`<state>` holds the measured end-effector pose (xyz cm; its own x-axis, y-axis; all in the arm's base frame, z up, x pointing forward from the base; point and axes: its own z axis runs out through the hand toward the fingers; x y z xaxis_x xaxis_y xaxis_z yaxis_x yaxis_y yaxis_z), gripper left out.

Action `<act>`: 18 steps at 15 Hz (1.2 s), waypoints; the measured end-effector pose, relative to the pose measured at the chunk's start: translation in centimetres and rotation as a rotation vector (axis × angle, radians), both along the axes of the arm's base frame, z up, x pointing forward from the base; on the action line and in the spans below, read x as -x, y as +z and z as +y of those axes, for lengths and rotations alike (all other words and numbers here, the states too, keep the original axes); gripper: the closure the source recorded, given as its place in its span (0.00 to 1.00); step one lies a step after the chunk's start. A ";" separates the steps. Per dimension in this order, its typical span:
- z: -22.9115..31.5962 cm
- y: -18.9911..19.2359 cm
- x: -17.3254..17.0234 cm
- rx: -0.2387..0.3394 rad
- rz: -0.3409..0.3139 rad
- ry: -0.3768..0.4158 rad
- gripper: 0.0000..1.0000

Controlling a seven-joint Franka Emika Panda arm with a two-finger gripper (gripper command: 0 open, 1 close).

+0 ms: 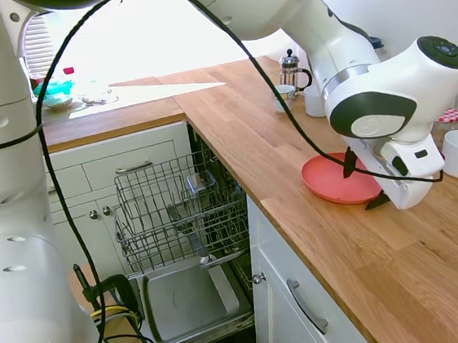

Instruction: Put the plate in the dishwasher

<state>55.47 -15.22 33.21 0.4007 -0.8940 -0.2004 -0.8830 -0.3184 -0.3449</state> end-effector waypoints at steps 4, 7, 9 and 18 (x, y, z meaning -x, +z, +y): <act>0.0 -0.4 0.0 -0.005 0.000 0.006 1.00; -0.1 -0.7 0.0 -0.011 0.001 0.003 1.00; -0.2 -0.9 0.0 -0.012 0.002 0.001 1.00; -0.8 -1.2 0.2 -0.027 -0.002 -0.013 1.00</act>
<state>55.32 -16.04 31.96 0.3899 -0.8934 -0.2233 -0.8861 -0.2980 -0.3550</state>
